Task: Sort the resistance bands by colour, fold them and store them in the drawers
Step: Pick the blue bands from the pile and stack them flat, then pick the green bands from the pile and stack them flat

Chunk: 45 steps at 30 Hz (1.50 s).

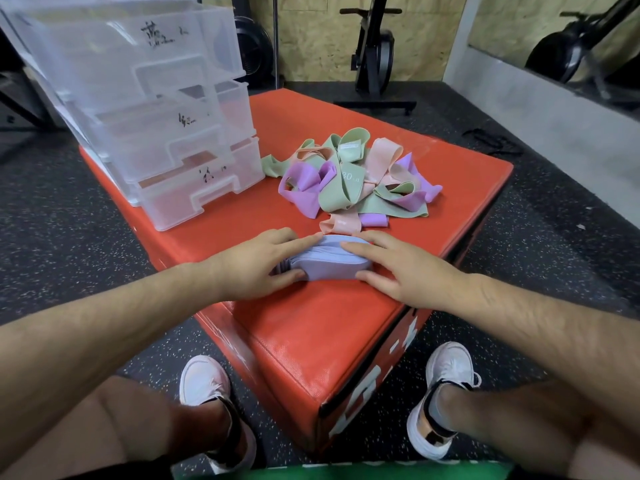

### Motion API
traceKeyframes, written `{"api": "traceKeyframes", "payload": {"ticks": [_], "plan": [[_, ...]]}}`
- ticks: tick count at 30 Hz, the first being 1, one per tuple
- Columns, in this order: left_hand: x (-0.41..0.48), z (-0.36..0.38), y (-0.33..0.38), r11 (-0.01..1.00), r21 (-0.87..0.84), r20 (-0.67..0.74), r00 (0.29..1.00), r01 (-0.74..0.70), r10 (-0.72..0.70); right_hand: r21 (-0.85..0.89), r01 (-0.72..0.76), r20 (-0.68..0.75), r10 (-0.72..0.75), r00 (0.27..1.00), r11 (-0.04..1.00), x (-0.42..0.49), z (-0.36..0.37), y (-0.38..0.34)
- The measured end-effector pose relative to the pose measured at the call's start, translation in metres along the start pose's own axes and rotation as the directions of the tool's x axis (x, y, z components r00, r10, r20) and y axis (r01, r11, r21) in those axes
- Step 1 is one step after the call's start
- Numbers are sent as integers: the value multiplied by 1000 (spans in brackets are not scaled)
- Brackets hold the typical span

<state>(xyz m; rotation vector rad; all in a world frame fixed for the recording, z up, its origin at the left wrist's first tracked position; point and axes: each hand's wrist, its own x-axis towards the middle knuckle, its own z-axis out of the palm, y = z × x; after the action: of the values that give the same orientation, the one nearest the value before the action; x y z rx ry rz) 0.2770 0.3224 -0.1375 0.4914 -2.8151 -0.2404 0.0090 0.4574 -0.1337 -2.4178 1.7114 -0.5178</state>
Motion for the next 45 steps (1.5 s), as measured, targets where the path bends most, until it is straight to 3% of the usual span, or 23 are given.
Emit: {"api": "traceKeyframes", "payload": {"ticks": [3, 8, 11, 14, 16, 19, 23, 27, 29, 32, 36, 40, 45], "plan": [[0, 1, 0, 999, 51, 4, 1000, -3, 3, 97, -3, -55, 9, 998, 995, 1, -3, -1], [-1, -2, 0, 999, 53, 18, 1000, 11, -12, 77, -75, -32, 78, 996, 994, 5, -17, 1], [0, -8, 1, 999, -28, 23, 1000, 20, -19, 102, -122, 0, 123, 992, 987, 7, -23, 4], [1, -17, 7, 969, -198, 21, 989, 149, -147, 316, -215, 12, 223, 975, 924, 10, -25, 6], [1, -28, 9, 892, -346, 28, 953, 291, -301, 459, -262, 23, 284, 959, 849, 19, -28, 1], [-2, -44, 1, 685, -618, 52, 889, 386, -455, 614, -255, -5, 327, 945, 747, 46, -38, -11], [-18, -60, -17, 396, -815, 94, 770, 424, -631, 749, -298, 49, 399, 916, 591, 93, -41, -30], [-44, -60, -33, 178, -911, 96, 611, 373, -786, 740, -346, 68, 449, 891, 576, 143, -21, -50], [-59, -59, -41, 188, -909, 25, 498, 372, -867, 721, -315, 39, 417, 908, 618, 166, -5, -61], [-74, -61, -48, 334, -811, -132, 405, 481, -905, 641, -274, -15, 369, 929, 717, 193, 18, -73], [-80, -59, -55, 453, -625, -233, 402, 636, -885, 540, -239, -65, 323, 944, 807, 219, 42, -81], [-80, -50, -63, 463, -584, -233, 409, 667, -882, 465, -206, -92, 278, 956, 861, 235, 55, -78], [-75, -45, -73, 436, -593, -246, 364, 677, -898, 387, -184, -125, 249, 960, 903, 249, 71, -70]]}}
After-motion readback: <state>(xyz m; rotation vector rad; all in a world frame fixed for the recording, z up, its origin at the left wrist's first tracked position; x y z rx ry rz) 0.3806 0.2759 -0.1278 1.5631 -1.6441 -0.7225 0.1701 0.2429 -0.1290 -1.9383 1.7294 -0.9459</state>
